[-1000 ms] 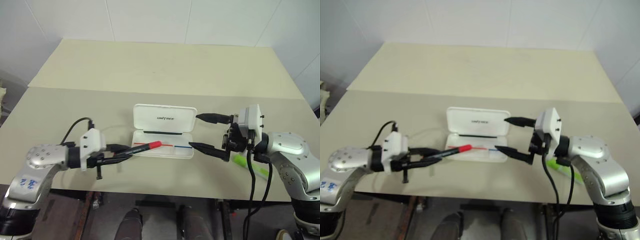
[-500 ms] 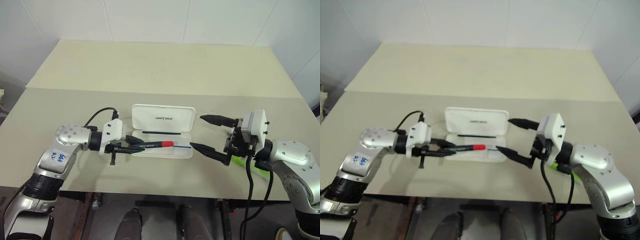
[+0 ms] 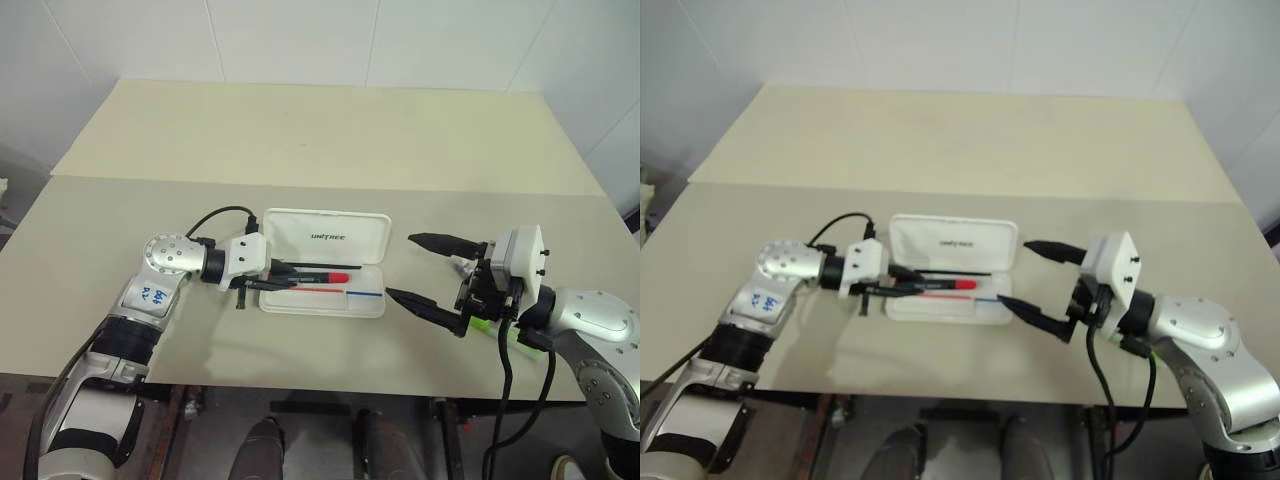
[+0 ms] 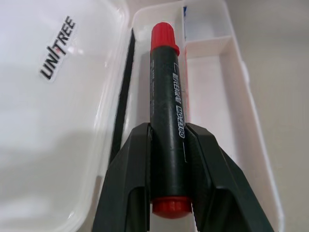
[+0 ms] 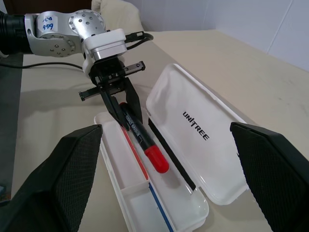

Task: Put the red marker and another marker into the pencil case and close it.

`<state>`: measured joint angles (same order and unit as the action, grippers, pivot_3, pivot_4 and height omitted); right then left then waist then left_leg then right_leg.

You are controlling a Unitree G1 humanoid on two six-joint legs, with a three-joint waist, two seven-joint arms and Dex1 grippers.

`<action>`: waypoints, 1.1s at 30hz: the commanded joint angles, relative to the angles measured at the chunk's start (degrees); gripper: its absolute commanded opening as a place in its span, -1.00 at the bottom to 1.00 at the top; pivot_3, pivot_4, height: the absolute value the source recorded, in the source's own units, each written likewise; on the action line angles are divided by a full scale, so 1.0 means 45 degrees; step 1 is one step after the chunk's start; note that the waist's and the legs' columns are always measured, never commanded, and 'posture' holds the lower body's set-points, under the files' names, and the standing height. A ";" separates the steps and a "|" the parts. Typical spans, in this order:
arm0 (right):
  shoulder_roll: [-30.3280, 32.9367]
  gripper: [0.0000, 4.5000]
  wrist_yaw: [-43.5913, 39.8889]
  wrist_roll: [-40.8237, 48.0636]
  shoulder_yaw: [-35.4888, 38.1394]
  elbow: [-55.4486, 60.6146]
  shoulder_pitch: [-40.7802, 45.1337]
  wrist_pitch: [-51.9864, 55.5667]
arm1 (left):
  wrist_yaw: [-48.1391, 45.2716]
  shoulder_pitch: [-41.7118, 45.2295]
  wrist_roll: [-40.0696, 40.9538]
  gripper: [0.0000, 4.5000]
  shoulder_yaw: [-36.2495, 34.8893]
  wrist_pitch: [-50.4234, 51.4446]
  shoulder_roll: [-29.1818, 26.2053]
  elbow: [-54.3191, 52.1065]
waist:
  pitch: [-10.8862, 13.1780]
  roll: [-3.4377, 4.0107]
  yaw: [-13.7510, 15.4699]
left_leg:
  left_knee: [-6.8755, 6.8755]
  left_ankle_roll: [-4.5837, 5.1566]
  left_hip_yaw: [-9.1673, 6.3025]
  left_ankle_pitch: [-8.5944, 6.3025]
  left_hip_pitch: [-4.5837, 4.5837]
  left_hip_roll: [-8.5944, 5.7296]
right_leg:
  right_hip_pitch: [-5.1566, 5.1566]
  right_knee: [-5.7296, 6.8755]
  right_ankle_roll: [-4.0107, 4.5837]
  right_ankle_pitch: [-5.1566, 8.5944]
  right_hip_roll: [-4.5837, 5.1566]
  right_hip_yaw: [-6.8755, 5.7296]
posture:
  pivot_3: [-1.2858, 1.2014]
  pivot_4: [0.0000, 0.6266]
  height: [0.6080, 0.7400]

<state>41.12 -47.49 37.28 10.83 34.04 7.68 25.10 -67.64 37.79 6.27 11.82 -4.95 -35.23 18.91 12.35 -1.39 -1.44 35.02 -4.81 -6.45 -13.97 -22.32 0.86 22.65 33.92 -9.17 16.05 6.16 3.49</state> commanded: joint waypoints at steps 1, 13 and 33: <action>0.0127 1.00 0.0148 0.0309 0.0458 0.0541 -0.0049 -0.0009 | 0.0217 0.0241 -0.0120 -0.74 -0.0089 -0.0181 0.0254 -0.0082 | 0.0000 0.0000 0.0005 | 0.0000 0.0000 -0.0001 0.0000 -0.0001 0.0000 | 0.0000 0.0000 -0.0001 0.0000 0.0000 0.0000 | 0.03 -0.52 1.00; 0.0069 1.00 0.0246 0.0375 0.0362 0.0546 0.0032 0.0027 | 0.0573 0.0150 -0.0200 0.58 -0.0124 0.0024 0.0733 -0.0538 | 0.0000 0.0000 0.0005 | 0.0001 0.0000 -0.0001 0.0000 -0.0001 0.0000 | 0.0000 0.0002 -0.0031 -0.0017 0.0000 0.0000 | 0.03 -0.52 1.00; 0.0361 1.00 0.0950 -0.0400 0.3636 -0.0716 -0.4276 0.0652 | -0.0309 -0.2461 0.4230 0.97 -0.2954 0.5270 -0.1807 -0.7480 | -0.0001 0.0002 0.0282 | 0.0000 0.0007 -0.0003 -0.0008 -0.0004 -0.0001 | -0.0005 -0.0007 0.0066 0.0039 0.0002 -0.0001 | 0.03 -0.52 1.00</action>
<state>42.30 -43.91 35.91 24.23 30.52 -10.55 27.81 -69.36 27.50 23.44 0.55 17.94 -42.27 -12.38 12.34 -1.38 -0.18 35.02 -4.77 -6.46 -14.01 -22.30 0.86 22.59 33.89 -8.77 16.28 6.17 3.49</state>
